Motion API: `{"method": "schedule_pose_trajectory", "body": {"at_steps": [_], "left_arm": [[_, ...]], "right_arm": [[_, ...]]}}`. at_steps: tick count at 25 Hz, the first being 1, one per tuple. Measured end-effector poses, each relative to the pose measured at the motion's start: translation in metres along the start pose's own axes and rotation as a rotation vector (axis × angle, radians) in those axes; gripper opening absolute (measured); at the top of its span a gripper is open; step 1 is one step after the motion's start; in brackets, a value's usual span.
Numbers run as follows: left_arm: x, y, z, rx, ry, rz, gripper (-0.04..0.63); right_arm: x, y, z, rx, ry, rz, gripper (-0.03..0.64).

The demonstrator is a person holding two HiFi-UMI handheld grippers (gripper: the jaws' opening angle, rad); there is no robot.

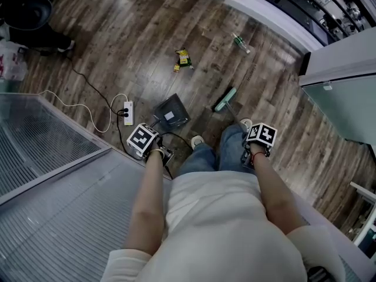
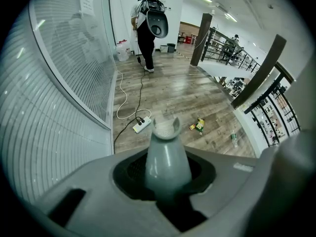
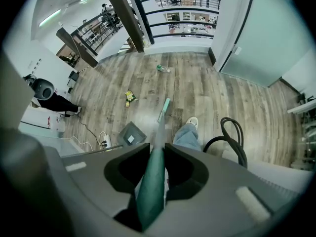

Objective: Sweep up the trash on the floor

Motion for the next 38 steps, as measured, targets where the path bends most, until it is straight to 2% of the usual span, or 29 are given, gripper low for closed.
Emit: {"method": "schedule_pose_trajectory", "body": {"at_steps": [4,12,21,26,34,38], "left_arm": [[-0.003,-0.001,-0.003,0.004,0.0,-0.002,0.092],[-0.001,-0.002,-0.004,0.009,-0.008,-0.003,0.092],[0.004,-0.004,0.005,-0.007,-0.048,-0.003,0.092],[0.006,-0.003,0.007,-0.009,-0.123,0.005,0.091],[0.016,0.003,0.032,0.02,-0.259,0.024,0.092],[0.023,0.01,0.045,0.029,-0.308,0.04,0.092]], "right_arm": [[-0.009,-0.006,0.005,0.008,-0.017,0.006,0.101],[-0.034,-0.016,0.035,0.031,-0.119,0.025,0.101],[-0.062,-0.015,0.085,0.021,-0.247,0.054,0.101],[-0.084,-0.009,0.111,0.002,-0.368,0.062,0.101],[-0.138,-0.002,0.164,-0.012,-0.528,0.084,0.101],[-0.167,-0.004,0.184,-0.011,-0.644,0.08,0.101]]}}
Point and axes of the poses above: the fingertips, and each gripper's own axes: y forward along the fingers, x to its right, z out of its top, the point moved 2 cm from there along -y, backward along the fingers, and after that the axes turned 2 degrees about x, right-handed, at the moved point
